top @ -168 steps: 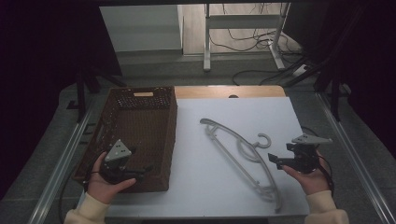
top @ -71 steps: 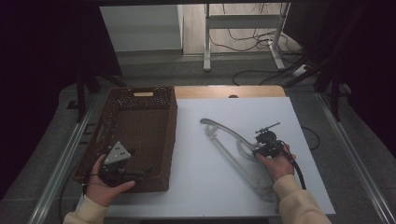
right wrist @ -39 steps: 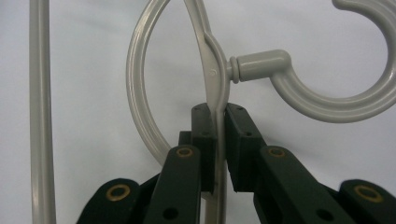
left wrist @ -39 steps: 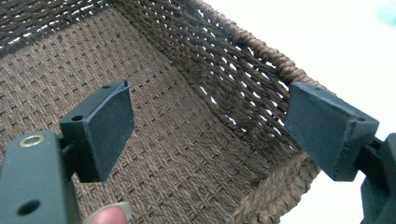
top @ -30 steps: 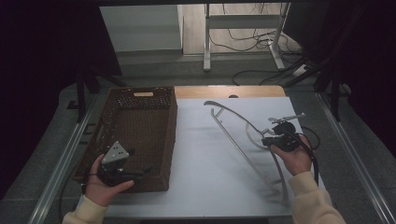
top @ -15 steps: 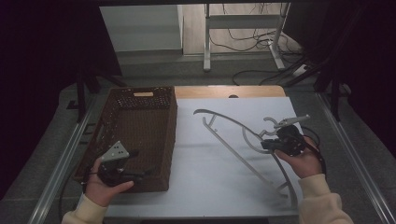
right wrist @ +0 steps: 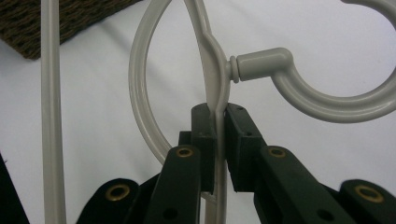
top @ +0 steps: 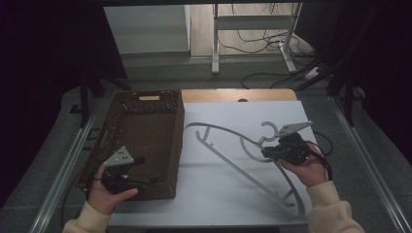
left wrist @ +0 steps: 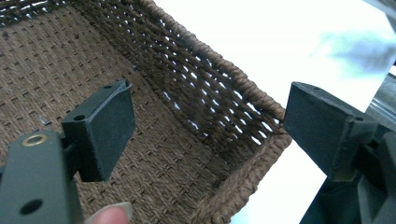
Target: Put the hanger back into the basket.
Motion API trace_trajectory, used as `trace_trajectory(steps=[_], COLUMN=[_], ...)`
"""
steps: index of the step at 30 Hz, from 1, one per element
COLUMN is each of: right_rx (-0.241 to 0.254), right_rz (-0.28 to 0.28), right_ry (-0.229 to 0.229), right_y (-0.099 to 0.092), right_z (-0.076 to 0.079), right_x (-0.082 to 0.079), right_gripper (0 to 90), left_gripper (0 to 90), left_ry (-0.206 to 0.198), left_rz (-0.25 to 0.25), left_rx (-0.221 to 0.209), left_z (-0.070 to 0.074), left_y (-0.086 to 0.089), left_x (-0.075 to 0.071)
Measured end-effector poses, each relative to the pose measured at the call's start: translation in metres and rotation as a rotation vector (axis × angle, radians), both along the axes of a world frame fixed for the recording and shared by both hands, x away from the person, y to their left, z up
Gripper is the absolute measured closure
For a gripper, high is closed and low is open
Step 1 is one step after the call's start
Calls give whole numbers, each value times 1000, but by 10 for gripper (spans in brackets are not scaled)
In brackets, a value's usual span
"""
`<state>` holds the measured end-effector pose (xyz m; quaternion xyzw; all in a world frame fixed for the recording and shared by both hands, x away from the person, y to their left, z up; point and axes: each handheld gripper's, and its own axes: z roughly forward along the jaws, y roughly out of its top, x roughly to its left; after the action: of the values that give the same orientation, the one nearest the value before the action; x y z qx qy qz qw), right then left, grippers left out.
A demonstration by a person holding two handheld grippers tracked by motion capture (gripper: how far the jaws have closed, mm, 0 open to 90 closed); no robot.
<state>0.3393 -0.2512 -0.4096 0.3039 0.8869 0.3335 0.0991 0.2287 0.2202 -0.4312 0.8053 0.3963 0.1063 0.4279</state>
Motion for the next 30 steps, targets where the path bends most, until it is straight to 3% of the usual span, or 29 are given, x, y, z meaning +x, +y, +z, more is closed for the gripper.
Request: trace_trajectory(steps=[7,14,30], right_rx=[-14,-19,-60], right_rz=[64,101,199], right_ry=[-12,-16,-28], right_y=[12,21,54], right_z=[-2,-4,-9], right_x=[-3,-4,-8], right_gripper=[821,821,821], left_gripper=[171,171,171], left_ry=[17,33,15], left_rz=[-17,-21,-24], left_rx=[-47,-63,-83], left_z=[7,10,23], left_y=[2,1,1], left_x=[1,3,6])
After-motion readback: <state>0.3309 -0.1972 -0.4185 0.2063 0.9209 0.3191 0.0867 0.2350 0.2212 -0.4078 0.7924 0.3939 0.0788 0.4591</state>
